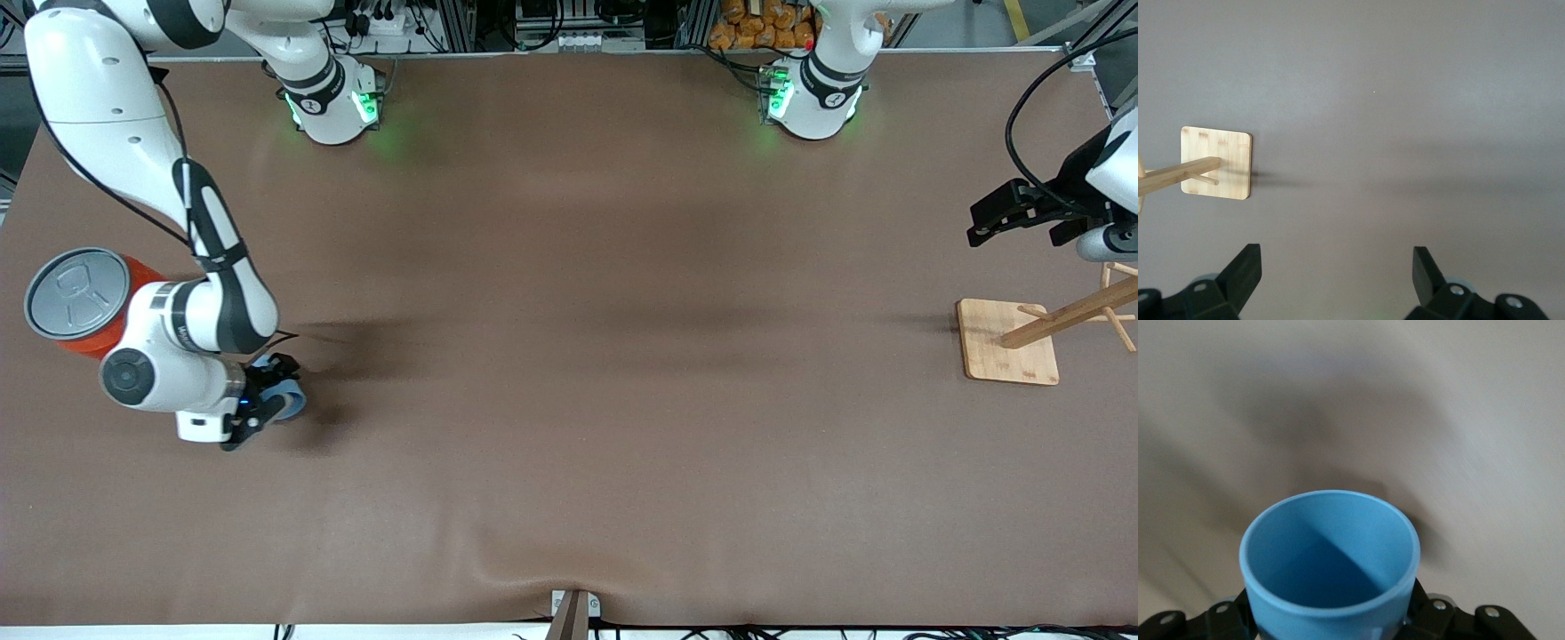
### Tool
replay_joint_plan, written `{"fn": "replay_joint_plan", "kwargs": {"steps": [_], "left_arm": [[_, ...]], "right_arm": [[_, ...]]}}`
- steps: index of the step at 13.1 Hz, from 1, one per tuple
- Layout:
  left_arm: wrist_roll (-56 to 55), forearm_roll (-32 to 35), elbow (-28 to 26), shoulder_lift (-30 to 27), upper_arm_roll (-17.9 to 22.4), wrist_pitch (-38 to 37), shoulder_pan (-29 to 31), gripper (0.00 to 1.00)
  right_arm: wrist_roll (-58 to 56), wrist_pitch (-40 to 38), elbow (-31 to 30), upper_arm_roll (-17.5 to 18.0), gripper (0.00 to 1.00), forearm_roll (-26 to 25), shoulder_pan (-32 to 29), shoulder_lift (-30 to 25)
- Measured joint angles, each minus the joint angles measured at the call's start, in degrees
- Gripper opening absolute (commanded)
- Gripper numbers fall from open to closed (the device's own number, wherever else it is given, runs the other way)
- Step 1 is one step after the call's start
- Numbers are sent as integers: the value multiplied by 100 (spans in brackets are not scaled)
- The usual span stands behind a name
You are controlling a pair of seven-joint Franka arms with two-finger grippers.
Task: Flip cup
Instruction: 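Lift the blue cup with the right gripper and carry it to mid-table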
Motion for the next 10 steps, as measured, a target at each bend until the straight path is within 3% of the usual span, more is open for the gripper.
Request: {"fn": "replay_joint_plan", "kwargs": {"steps": [6, 10], "left_arm": [[0, 0, 0, 75, 1, -2, 8, 100], [0, 0, -7, 203, 31, -22, 62, 100]], "right_arm": [[-991, -31, 102, 1390, 39, -32, 146, -9], [-1053, 1, 269, 1641, 40, -60, 844, -29]]}}
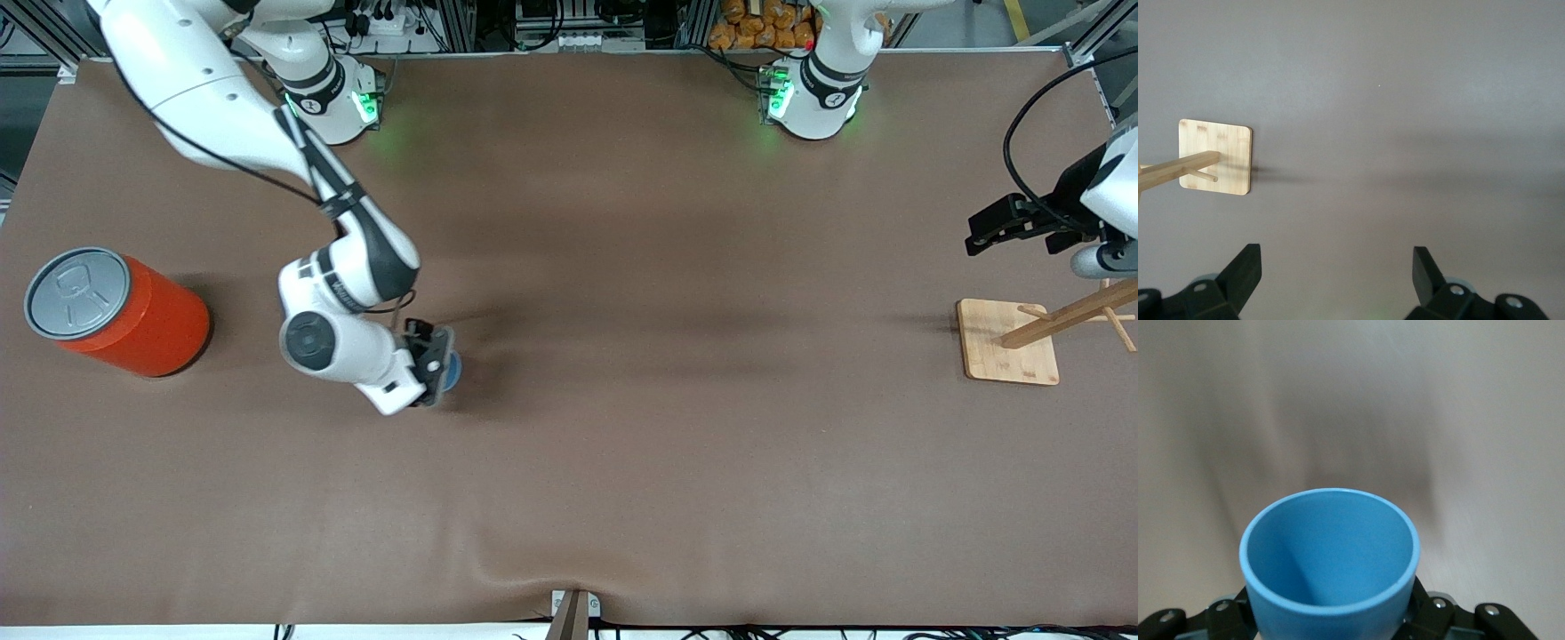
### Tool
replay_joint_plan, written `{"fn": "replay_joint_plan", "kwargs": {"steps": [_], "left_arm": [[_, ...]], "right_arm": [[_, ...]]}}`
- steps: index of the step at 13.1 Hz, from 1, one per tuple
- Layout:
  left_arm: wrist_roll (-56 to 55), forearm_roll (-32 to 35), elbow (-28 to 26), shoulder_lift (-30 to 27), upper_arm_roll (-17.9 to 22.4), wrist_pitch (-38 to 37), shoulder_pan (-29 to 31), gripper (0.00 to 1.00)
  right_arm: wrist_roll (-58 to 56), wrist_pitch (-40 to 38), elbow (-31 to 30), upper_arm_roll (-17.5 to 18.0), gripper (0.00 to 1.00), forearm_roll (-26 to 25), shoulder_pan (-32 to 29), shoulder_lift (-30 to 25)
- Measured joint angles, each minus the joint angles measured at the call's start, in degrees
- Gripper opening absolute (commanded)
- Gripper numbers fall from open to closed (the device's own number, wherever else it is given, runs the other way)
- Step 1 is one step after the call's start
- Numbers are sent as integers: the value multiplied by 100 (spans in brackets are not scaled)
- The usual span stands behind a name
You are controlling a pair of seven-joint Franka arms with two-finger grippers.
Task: Flip cup
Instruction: 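Lift the blue cup with the right gripper and carry it to mid-table, then lay the cup on its side and open the right gripper while the left gripper approaches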
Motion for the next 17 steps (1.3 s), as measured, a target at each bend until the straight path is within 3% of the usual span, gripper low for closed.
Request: {"fn": "replay_joint_plan", "kwargs": {"steps": [4, 8, 11, 12, 13, 17], "left_arm": [[9, 0, 2, 77, -11, 0, -6, 100], [15, 0, -1, 142, -33, -46, -26, 100], [17, 0, -1, 207, -61, -54, -81, 100], [17, -8, -1, 215, -76, -57, -115, 100], [17, -32, 0, 226, -86, -63, -140, 100], [17, -257, -3, 418, -106, -82, -157, 100]], "right_arm": [[174, 43, 401, -116, 47, -589, 1155, 3], [722, 565, 402, -341, 49, -1231, 2048, 261], [895, 745, 414, -564, 64, -1400, 2416, 450], [980, 820, 421, -640, 74, -1445, 2523, 505], [1076, 879, 423, -735, 100, -1488, 2633, 534], [1231, 1044, 449, -932, 100, -1574, 2823, 556]]}}
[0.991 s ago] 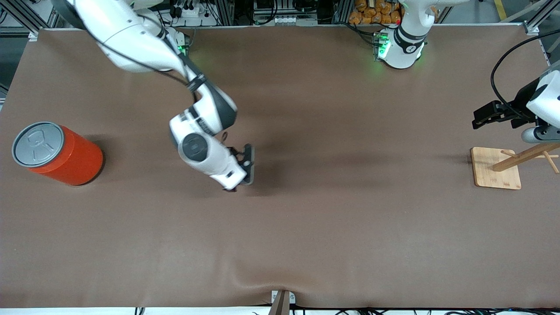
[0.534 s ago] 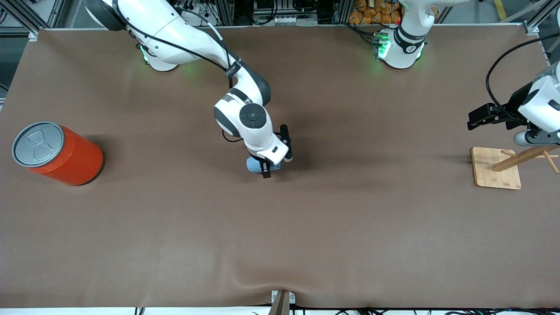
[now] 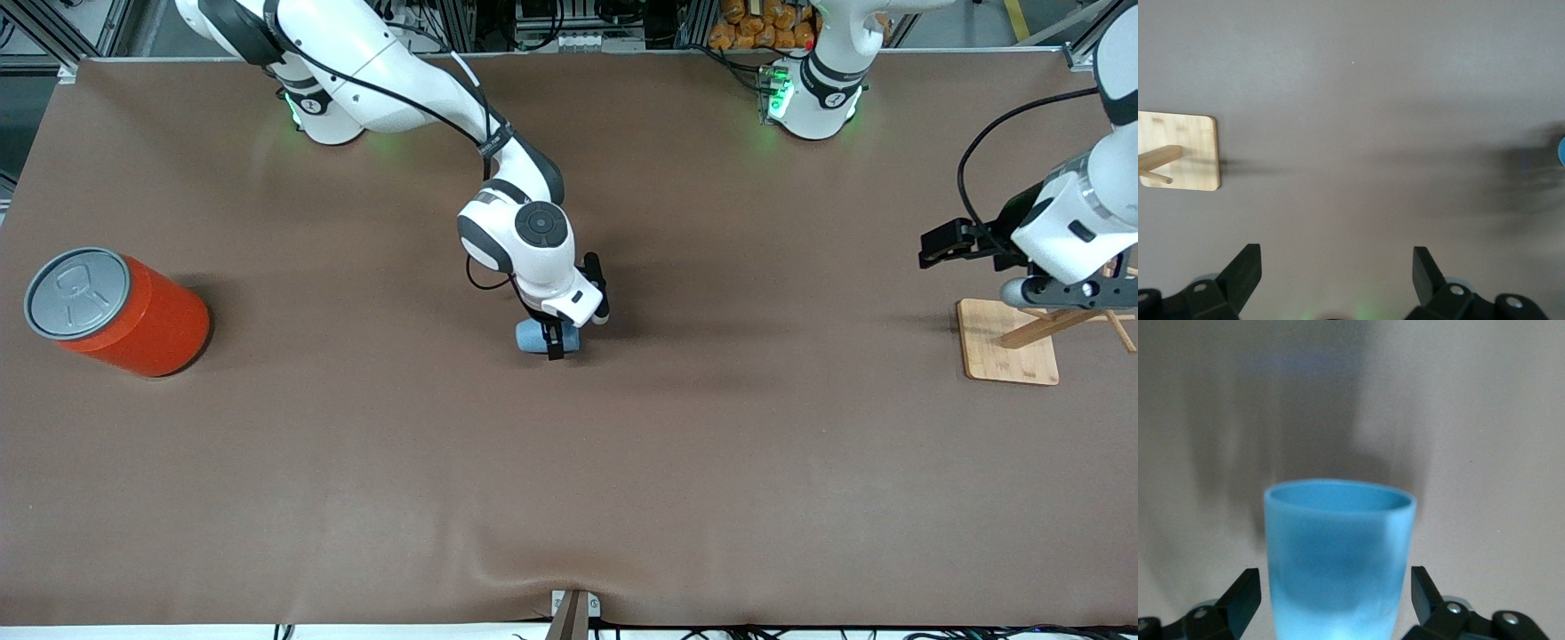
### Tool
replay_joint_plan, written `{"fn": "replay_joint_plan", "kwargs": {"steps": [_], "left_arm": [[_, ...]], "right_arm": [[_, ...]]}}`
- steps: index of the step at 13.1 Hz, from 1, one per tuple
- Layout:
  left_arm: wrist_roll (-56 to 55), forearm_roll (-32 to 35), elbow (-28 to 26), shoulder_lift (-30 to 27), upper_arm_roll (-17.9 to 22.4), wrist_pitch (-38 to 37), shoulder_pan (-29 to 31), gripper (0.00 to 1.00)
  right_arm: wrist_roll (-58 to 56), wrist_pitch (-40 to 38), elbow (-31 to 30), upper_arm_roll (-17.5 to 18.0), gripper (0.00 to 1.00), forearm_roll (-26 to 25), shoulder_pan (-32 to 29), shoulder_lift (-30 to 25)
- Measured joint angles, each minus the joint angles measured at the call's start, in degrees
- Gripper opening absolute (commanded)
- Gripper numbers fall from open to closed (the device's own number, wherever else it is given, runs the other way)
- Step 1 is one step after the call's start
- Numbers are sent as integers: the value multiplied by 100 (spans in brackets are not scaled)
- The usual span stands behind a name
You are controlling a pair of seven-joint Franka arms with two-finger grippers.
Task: Flip cup
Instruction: 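Lay the cup on its side and open the right gripper while the left gripper approaches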
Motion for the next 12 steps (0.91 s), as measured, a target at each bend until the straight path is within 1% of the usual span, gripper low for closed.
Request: {"fn": "replay_joint_plan", "kwargs": {"steps": [5, 7, 10, 11, 12], "left_arm": [[1, -105, 3, 329, -118, -1, -3, 100], [0, -213, 5, 411, -236, -1, -5, 100], [0, -793, 8, 537, -342, 0, -23, 100], [0, -1130, 9, 609, -341, 3, -21, 100], [0, -1651, 5, 720, -334, 5, 1, 100]], "right_arm": [[21, -25, 138, -59, 100, -1, -18, -16], [120, -318, 203, -59, 100, 67, -24, -93], [449, -817, 262, -63, 100, 485, -35, -345], [638, -1008, 266, -71, 100, 597, -57, -454], [863, -1204, 274, -79, 100, 663, -100, -571]]}}
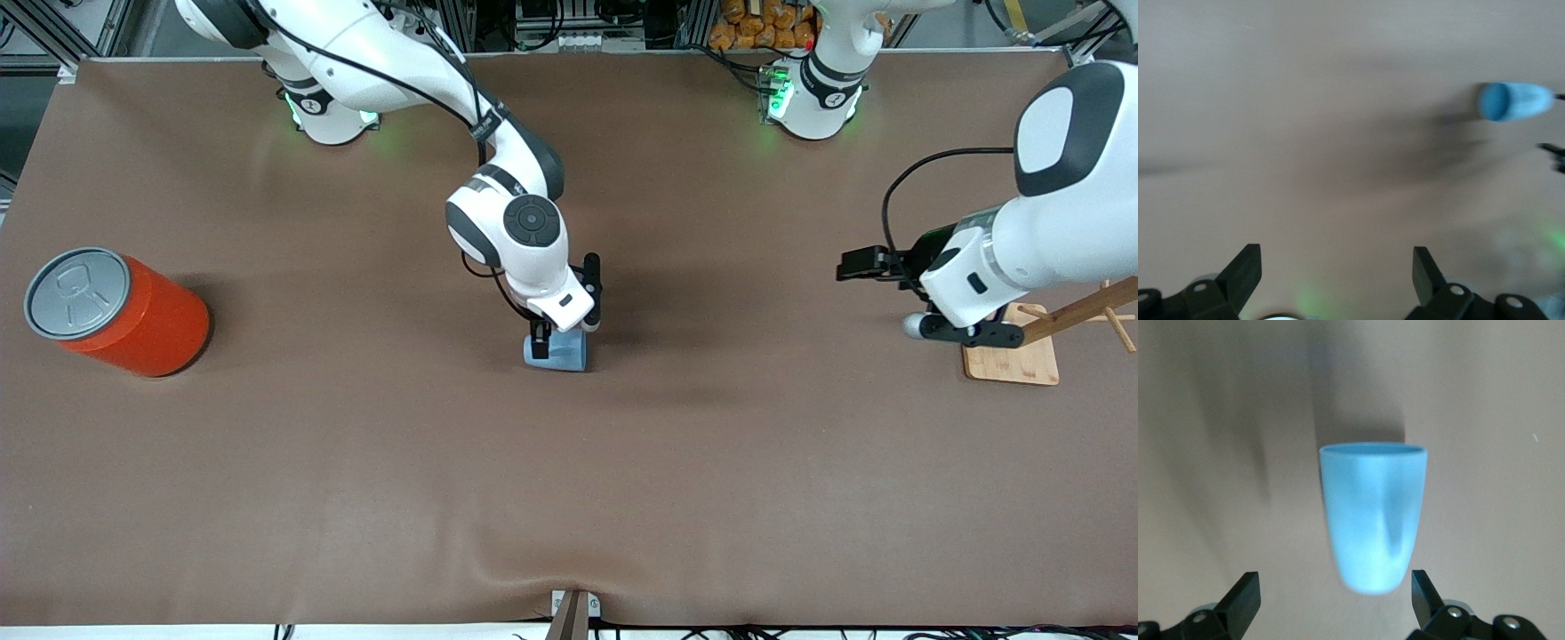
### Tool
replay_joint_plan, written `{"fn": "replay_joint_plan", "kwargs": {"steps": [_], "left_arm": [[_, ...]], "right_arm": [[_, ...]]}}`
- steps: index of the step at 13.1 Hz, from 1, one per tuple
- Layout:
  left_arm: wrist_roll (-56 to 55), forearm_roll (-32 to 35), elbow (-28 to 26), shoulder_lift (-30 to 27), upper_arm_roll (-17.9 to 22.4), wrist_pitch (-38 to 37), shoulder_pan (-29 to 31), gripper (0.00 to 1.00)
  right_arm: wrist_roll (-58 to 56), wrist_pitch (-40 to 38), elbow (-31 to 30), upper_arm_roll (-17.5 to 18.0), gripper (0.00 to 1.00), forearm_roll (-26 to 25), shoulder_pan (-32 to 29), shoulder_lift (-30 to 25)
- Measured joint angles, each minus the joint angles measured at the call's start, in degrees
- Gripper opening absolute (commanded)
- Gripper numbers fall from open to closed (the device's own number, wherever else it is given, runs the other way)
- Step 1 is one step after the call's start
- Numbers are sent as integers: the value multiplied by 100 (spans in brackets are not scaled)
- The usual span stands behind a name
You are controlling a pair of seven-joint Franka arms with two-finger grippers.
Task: Flip cup
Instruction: 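Lay the cup on its side and open the right gripper while the left gripper approaches, then grasp the cup rim with the left gripper while the right gripper withdraws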
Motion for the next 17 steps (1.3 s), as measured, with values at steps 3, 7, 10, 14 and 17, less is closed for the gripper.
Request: {"fn": "replay_joint_plan", "kwargs": {"steps": [3, 7, 10, 14, 17], "left_arm": [[5, -1434, -21, 580, 36, 66, 86, 100], [607, -2225, -10, 1415, -24, 1019, -72, 100], [1154, -3048, 32, 1992, -49, 1942, -467, 100], [1831, -3836, 523, 2729, -54, 2915, -929, 100], [2276, -3976, 990, 3207, -58, 3579, -1196, 100]], "right_arm": [[888, -632, 57, -13, 100, 65, -241, -490], [1289, -1809, 123, -50, 100, 260, -1124, -1579], [1282, -2484, 117, -151, 100, 691, -2096, -2454], [1281, -3163, 97, -1192, 100, 1140, -2407, -3080], [1568, -3521, 92, -1824, 100, 1415, -2418, -3330]]}}
